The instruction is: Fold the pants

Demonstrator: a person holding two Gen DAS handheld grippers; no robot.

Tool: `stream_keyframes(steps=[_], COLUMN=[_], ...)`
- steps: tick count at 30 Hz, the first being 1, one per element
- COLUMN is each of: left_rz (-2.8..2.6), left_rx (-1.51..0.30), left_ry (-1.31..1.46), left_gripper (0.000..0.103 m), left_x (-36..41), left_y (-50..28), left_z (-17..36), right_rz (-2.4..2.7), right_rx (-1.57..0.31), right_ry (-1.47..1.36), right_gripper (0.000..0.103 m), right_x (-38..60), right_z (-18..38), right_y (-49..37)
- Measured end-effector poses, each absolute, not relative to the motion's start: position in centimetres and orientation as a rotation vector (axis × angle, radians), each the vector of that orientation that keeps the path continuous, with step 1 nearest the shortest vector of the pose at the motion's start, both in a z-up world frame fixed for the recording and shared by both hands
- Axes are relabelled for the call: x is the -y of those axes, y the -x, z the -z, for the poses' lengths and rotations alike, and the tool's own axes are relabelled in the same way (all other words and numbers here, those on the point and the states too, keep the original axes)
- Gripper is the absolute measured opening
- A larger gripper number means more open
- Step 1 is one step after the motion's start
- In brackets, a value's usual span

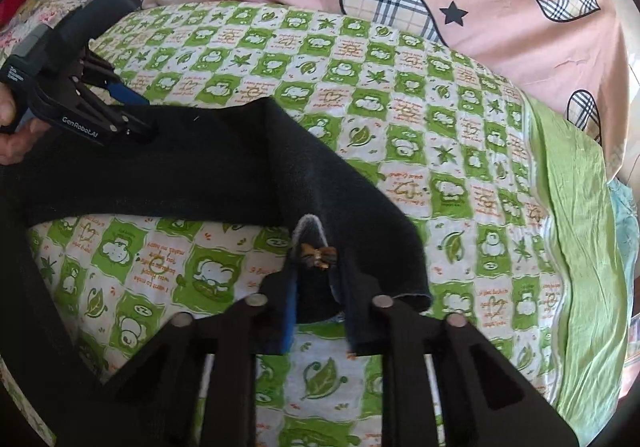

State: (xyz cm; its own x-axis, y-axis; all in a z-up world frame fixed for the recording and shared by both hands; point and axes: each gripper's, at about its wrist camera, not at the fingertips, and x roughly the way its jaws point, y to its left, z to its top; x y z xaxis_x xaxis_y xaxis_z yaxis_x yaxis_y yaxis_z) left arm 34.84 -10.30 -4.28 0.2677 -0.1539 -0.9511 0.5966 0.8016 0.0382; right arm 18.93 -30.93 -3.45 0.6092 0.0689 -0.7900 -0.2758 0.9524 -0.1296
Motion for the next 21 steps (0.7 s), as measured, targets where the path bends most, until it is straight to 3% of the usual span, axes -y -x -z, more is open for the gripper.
stream_keyframes(steps=[4, 6, 21], left_rz=[0.535, 0.533, 0.603], left_rx=[-1.161, -1.143, -0.972], left_ry=[-0.477, -0.481, -0.429], left_gripper=[0.01, 0.007, 0.004], left_x=[10.7, 10.7, 10.0], left_y=[-33.5, -32.2, -19.1], left_z=[3.8, 3.5, -2.4], right_rz=[-0.217, -0.209, -0.262], right_rx=[-0.871, -0.855, -0.795], right_ry=[0.173, 0.142, 0.012], right_gripper=[0.008, 0.008, 0.008], right_x=[33.0, 34.5, 40.6], right_z=[1.7, 0.9, -0.5], right_y=[-18.8, -18.5, -13.9])
